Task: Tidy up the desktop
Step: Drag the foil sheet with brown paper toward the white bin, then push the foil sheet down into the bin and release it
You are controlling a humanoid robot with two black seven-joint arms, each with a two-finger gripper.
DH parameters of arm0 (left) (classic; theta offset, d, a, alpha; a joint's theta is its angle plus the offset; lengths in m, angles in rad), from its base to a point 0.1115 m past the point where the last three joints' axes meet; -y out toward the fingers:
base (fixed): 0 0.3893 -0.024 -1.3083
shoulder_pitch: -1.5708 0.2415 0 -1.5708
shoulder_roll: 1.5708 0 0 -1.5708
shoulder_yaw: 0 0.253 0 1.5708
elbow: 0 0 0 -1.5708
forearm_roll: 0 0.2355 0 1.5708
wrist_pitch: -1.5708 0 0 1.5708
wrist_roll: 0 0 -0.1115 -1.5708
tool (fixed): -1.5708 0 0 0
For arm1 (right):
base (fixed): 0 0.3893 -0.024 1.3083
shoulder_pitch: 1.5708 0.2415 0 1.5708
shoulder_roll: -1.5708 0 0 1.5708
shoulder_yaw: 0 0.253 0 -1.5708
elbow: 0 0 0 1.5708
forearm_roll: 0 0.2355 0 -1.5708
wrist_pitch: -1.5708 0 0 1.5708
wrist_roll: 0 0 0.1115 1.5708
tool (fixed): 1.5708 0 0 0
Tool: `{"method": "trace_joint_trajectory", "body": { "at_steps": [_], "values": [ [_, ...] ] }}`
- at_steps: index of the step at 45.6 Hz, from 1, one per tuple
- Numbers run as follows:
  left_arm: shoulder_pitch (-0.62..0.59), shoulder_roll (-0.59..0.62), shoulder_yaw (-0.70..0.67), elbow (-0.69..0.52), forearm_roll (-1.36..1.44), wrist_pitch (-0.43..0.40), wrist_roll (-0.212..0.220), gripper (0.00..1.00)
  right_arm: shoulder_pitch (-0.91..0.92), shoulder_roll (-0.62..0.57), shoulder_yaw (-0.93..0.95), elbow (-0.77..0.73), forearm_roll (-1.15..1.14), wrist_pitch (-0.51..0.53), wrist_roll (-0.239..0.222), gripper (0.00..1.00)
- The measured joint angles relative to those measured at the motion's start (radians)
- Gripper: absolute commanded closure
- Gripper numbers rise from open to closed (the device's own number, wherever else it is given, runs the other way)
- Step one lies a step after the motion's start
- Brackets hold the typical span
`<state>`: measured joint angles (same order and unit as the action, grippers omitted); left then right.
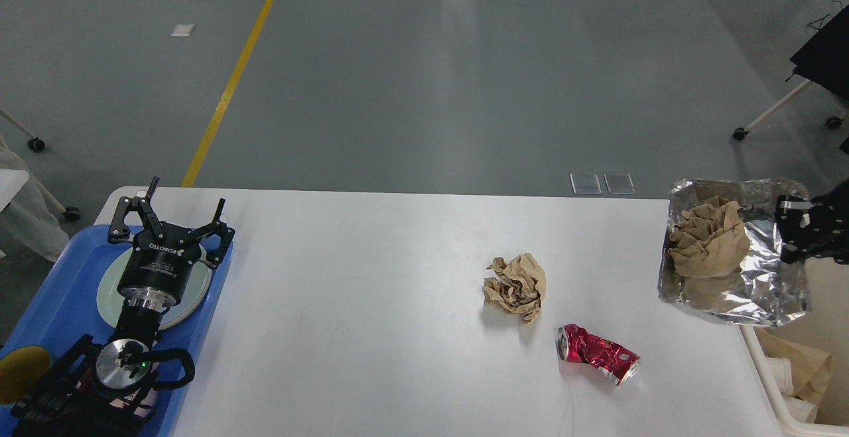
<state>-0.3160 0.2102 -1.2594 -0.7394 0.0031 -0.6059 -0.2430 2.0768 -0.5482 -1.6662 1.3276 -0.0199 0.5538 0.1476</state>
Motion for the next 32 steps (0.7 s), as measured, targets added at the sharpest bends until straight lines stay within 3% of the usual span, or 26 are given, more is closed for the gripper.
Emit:
{"method": "trace_joint_trajectory", "body": {
  "at_steps": [11,21,26,32],
  "values": [
    [0.000,0.000,0.000,0.000,0.000,0.000,0.001,0.03,-0.334,-0.143,0.093,-0.358,0.050,-0.016,-0.003,1.00],
    [0.000,0.000,0.000,0.000,0.000,0.000,0.001,0.03,-0.789,-0.236,0.402,-0.745,0.048,-0.059,-0.019,1.00],
    [0.000,0.000,0.000,0.000,0.000,0.000,0.001,0.03,-1.006,-0.221,0.558,-0.912,0.043,-0.148,-0.026,1.00],
    [0.000,0.000,0.000,0.000,0.000,0.000,0.001,0.03,-1.205,-0.147,0.669,-1.040,0.034,-0.322,-0.028,1.00]
  ]
}}
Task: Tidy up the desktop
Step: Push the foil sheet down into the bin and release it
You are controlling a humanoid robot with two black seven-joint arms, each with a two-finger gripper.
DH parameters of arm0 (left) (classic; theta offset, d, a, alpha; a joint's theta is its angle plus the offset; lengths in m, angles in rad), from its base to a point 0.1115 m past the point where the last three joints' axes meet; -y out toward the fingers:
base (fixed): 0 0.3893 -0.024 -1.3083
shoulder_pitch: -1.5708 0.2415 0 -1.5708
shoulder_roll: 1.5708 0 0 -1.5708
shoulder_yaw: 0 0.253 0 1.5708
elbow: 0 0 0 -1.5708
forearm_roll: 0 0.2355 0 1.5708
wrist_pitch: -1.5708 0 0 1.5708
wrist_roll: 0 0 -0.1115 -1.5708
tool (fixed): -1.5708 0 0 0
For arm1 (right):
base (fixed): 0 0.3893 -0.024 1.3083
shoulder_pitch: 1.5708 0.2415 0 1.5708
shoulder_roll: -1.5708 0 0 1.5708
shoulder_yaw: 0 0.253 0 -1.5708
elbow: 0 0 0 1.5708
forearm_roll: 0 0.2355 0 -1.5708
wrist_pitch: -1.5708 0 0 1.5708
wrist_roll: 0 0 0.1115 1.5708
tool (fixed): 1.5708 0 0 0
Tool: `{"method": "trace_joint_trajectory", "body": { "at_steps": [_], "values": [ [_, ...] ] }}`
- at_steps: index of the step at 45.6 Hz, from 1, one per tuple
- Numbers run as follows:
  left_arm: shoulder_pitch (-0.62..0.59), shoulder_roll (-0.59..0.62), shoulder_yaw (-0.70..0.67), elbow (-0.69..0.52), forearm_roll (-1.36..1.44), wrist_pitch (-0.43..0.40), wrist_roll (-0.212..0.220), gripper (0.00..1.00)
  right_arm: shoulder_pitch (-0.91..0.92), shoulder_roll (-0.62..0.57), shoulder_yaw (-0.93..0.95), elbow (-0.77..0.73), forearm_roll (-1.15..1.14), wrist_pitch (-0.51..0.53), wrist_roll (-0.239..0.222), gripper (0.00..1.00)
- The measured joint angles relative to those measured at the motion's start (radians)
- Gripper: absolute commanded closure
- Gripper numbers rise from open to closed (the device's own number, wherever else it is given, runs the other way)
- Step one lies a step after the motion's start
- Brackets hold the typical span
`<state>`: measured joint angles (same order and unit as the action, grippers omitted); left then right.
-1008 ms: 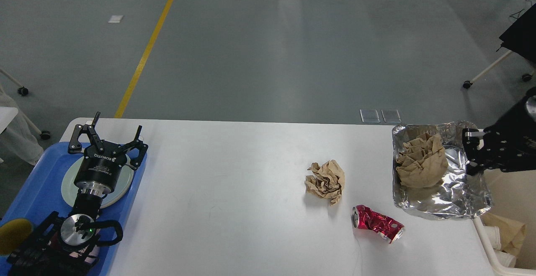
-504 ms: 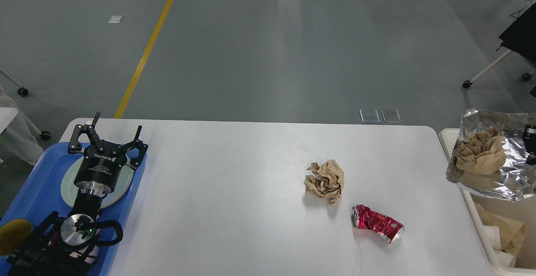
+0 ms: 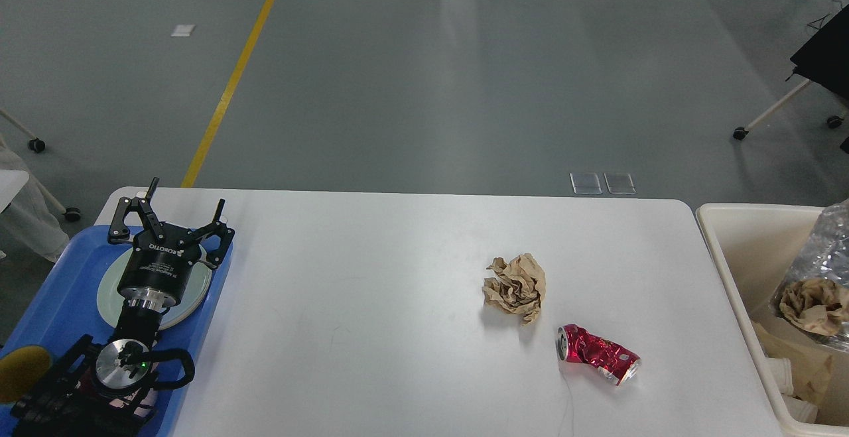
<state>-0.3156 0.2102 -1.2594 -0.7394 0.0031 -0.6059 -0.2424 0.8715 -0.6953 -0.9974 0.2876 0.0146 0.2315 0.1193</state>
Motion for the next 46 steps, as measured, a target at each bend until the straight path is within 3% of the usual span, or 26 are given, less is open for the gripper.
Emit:
{"method": "trace_joint_trajectory", "body": {
  "at_steps": [4,9,14,23,24,25,28,29,32,46],
  "values": [
    [0.000,0.000,0.000,0.000,0.000,0.000,0.000,0.03,-0.109,0.059,0.019,-0.066,-0.003,-0.117,-0.008,1.00],
    [0.000,0.000,0.000,0.000,0.000,0.000,0.000,0.03,-0.253,0.149,0.018,-0.173,-0.008,-0.233,-0.060,1.00],
    [0.000,0.000,0.000,0.000,0.000,0.000,-0.001,0.03,-0.326,0.195,0.013,-0.233,-0.009,-0.265,-0.100,1.00],
    [0.000,0.000,0.000,0.000,0.000,0.000,-0.001,0.03,-0.348,0.217,0.006,-0.244,-0.014,-0.271,-0.118,1.00],
    [0.000,0.000,0.000,0.000,0.000,0.000,-0.001,0.03,-0.349,0.218,0.006,-0.245,-0.017,-0.271,-0.118,0.95],
    [0.000,0.000,0.000,0.000,0.000,0.000,-0.001,0.03,-0.351,0.219,0.006,-0.245,-0.021,-0.271,-0.119,0.83],
    [0.000,0.000,0.000,0.000,0.000,0.000,-0.001,0.03,-0.355,0.224,0.006,-0.245,-0.033,-0.272,-0.119,0.31],
    [0.000,0.000,0.000,0.000,0.000,0.000,-0.001,0.03,-0.356,0.225,0.006,-0.246,-0.036,-0.272,-0.119,0.19],
    [0.000,0.000,0.000,0.000,0.000,0.000,-0.001,0.03,-0.357,0.225,0.006,-0.248,-0.041,-0.279,-0.119,0.00],
    [-0.001,0.000,0.000,0.000,0.000,0.000,0.000,0.03,-0.357,0.225,0.015,-0.237,-0.044,-0.319,-0.116,0.00]
  ]
}}
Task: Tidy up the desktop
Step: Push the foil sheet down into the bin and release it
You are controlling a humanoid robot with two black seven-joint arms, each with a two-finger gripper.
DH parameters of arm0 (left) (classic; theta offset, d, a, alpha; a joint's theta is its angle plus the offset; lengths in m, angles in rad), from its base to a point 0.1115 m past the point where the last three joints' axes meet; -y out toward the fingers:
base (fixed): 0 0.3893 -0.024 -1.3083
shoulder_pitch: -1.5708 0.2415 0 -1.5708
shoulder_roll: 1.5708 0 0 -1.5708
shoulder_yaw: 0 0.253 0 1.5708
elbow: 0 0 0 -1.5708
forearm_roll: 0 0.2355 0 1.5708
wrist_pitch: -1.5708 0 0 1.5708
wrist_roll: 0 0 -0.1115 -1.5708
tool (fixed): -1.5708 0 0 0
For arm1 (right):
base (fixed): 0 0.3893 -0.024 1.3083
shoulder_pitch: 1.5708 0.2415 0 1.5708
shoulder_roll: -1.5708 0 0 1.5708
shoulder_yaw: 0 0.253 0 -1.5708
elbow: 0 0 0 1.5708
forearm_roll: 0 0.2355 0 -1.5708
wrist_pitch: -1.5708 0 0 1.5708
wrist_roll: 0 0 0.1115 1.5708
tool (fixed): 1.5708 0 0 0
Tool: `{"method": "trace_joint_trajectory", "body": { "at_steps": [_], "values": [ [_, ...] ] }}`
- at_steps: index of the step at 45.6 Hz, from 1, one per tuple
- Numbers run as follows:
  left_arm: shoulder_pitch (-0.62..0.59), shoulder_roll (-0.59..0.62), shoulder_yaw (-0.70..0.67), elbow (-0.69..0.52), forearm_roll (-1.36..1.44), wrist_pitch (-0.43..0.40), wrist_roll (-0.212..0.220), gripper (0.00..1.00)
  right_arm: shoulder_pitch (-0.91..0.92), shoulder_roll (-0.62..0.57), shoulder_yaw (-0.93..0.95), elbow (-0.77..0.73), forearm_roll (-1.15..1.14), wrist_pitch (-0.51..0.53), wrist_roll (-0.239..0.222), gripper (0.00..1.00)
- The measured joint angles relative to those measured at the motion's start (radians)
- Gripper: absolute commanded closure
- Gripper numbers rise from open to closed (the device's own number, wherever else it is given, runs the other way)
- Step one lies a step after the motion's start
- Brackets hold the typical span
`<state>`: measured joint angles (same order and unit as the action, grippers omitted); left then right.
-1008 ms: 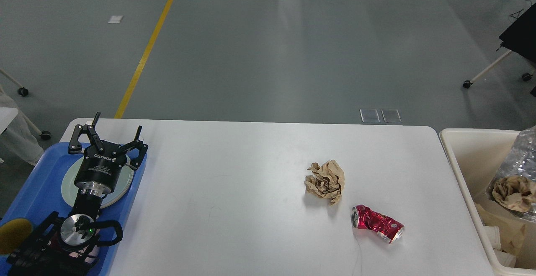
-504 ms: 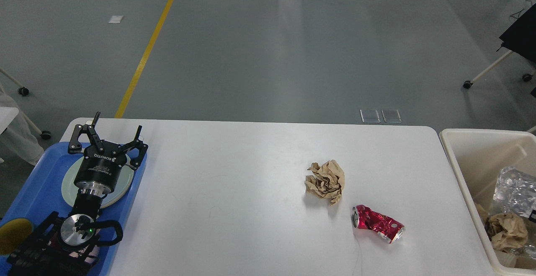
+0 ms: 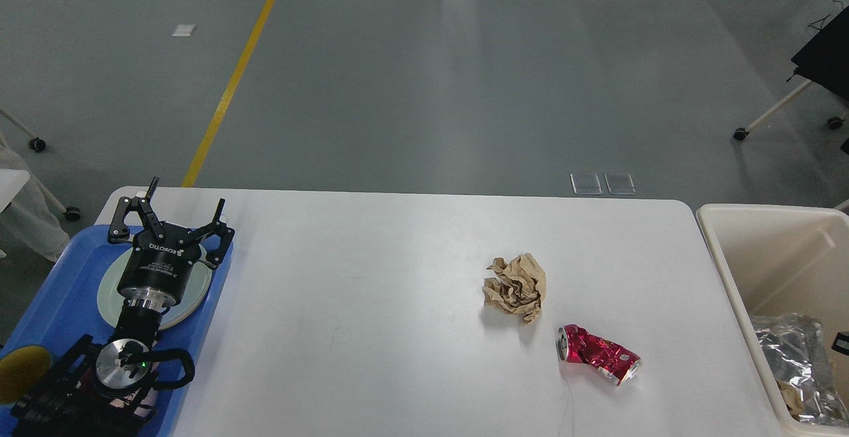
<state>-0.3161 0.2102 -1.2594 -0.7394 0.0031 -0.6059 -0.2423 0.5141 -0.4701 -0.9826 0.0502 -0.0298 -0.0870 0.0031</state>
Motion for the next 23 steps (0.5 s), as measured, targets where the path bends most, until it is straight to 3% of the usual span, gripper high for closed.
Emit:
{"method": "trace_joint_trajectory", "body": {
  "at_steps": [23],
  "values": [
    [0.000,0.000,0.000,0.000,0.000,0.000,0.000,0.03,0.077,-0.007,-0.003,0.033,-0.024,0.036,-0.042,0.00]
  ]
}}
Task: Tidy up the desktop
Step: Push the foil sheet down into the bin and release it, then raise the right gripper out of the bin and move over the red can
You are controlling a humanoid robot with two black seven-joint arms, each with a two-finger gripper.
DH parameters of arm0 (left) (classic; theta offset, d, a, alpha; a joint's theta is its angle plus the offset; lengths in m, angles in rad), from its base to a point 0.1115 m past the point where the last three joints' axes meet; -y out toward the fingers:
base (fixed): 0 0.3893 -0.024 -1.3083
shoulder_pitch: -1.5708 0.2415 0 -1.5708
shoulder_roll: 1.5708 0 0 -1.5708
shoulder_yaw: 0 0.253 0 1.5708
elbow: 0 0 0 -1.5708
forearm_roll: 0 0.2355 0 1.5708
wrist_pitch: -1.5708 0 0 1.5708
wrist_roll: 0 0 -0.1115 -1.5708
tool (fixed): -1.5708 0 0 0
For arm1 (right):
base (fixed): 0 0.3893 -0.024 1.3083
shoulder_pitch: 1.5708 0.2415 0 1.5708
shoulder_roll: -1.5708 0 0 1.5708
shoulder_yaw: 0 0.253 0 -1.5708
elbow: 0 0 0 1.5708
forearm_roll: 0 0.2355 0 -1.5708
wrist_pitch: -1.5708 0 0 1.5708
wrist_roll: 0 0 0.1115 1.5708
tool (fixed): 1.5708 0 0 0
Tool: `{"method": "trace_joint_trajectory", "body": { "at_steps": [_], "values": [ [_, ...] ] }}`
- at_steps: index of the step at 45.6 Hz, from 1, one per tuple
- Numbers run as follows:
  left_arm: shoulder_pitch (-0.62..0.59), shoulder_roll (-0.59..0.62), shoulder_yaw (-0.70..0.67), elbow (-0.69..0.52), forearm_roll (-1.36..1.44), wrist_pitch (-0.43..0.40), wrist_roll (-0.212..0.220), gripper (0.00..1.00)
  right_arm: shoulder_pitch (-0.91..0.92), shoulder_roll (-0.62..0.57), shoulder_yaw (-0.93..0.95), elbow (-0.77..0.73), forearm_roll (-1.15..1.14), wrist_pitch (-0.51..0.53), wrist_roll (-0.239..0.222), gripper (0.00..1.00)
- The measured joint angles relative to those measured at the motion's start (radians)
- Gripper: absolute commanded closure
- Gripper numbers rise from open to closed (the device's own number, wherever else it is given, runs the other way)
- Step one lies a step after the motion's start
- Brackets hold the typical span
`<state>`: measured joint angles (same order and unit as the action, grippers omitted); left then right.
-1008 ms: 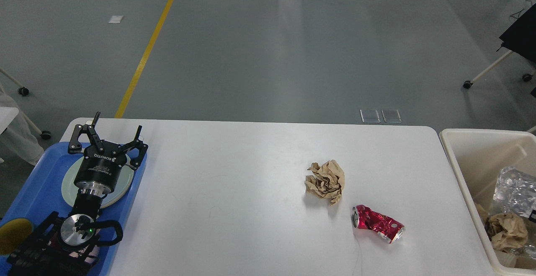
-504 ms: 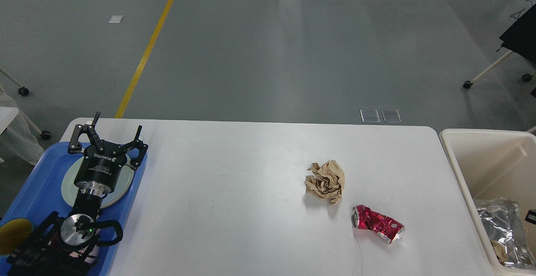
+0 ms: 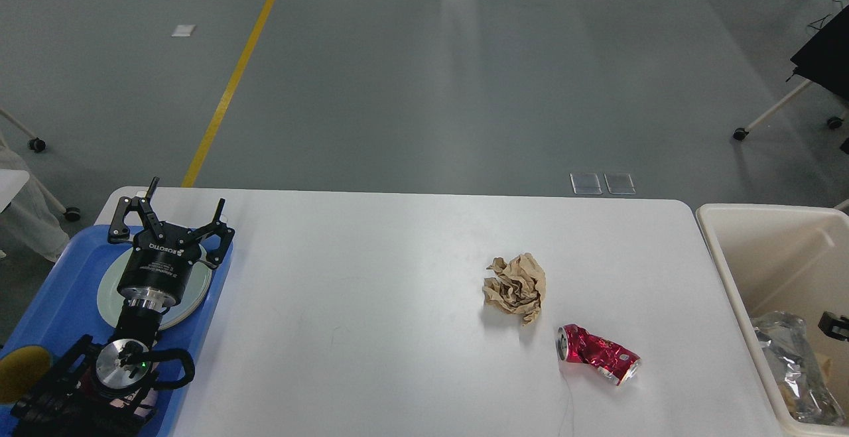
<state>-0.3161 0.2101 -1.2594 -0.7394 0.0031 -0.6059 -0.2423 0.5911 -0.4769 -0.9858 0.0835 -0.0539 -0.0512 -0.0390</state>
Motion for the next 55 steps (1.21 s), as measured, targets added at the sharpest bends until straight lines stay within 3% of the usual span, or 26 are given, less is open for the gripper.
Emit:
{"method": "trace_joint_trajectory", "body": {
  "at_steps": [9,16,25,33,41,48,55],
  "values": [
    [0.000,0.000,0.000,0.000,0.000,0.000,0.000,0.03,0.045,-0.034,-0.002,0.059,-0.001,0.027,-0.009,0.00],
    [0.000,0.000,0.000,0.000,0.000,0.000,0.000,0.03,0.162,-0.092,-0.021,0.196,-0.018,0.040,-0.019,0.00],
    [0.000,0.000,0.000,0.000,0.000,0.000,0.000,0.03,0.451,-0.167,-0.118,0.529,-0.140,0.043,-0.080,0.00],
    [0.000,0.000,0.000,0.000,0.000,0.000,0.000,0.03,0.782,-0.166,-0.305,0.859,-0.168,0.071,-0.128,0.00],
    [0.000,0.000,0.000,0.000,0.000,0.000,0.000,0.03,1.074,-0.060,-0.433,1.068,-0.169,0.245,-0.131,0.00],
    [0.000,0.000,0.000,0.000,0.000,0.000,0.000,0.03,1.220,0.015,-0.445,1.107,-0.168,0.489,-0.131,0.00],
    [0.000,0.000,0.000,0.000,0.000,0.000,0.000,0.03,1.366,0.104,-0.430,1.191,-0.159,0.614,-0.131,0.00]
  ]
}}
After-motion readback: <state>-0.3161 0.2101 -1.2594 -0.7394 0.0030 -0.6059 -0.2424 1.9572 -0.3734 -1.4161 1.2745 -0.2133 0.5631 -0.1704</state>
